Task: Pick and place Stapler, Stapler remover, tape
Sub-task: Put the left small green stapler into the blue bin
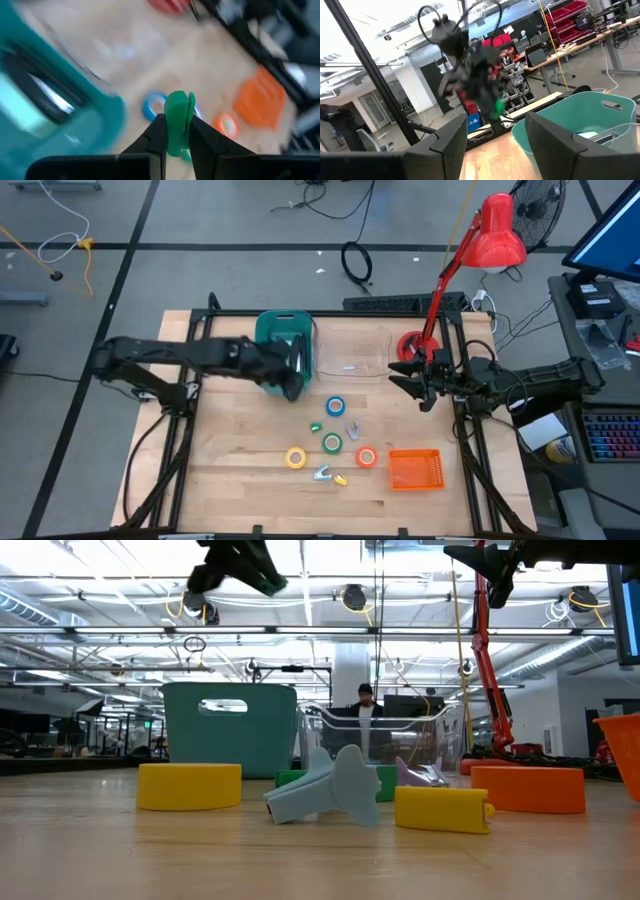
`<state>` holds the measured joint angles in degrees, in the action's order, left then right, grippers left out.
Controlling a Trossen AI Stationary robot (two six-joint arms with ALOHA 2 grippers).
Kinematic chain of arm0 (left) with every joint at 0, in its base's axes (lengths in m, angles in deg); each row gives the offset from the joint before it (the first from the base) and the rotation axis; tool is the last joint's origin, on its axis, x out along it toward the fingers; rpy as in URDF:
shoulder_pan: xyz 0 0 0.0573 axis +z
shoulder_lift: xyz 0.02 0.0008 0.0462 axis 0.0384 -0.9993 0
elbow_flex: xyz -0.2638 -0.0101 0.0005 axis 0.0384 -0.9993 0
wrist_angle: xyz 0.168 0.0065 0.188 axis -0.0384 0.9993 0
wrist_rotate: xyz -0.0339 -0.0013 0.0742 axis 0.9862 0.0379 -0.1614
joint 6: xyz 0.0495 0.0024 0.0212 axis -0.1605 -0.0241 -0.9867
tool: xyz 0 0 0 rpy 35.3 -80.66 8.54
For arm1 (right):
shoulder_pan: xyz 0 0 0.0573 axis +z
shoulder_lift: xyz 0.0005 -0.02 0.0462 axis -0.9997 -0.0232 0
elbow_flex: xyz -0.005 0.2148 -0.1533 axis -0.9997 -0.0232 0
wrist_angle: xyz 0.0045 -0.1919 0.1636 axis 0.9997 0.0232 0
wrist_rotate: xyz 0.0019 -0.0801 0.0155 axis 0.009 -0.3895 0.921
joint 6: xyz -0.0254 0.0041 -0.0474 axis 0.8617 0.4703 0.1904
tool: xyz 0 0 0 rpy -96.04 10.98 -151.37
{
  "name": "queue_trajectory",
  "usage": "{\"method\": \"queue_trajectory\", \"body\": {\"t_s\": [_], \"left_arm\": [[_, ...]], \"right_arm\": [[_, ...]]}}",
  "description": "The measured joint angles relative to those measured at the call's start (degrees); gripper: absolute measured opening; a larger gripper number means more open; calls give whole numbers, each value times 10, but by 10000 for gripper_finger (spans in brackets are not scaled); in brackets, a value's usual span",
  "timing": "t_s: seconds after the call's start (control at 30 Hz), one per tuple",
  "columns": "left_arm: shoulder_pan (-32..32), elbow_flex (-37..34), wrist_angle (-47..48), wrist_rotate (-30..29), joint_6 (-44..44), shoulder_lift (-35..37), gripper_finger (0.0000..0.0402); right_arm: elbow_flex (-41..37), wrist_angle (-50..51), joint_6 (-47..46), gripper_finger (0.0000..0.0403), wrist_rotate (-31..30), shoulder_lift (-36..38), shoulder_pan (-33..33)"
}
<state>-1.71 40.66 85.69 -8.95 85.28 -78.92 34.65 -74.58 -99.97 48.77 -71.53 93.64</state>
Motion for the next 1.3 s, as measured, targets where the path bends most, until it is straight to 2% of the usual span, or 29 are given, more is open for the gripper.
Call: {"method": "queue_trajectory", "body": {"t_s": [0.2,0.33,0.6,0.87,1.1,1.3], "left_arm": [[52,0,30,-110,-17,32,52],[107,0,61,-123,-51,21,52],[217,0,144,-46,-179,-46,52],[279,0,144,55,-290,-135,52],[280,0,152,61,-368,-201,52],[288,0,182,64,-406,-222,52]], "right_arm": [[0,0,0,192,0,0,0],[0,0,-1,192,0,0,0],[0,0,-2,192,-2,0,0],[0,0,-2,192,-2,0,0],[0,0,-2,192,-2,0,0],[0,0,-6,192,-2,0,0]]}}
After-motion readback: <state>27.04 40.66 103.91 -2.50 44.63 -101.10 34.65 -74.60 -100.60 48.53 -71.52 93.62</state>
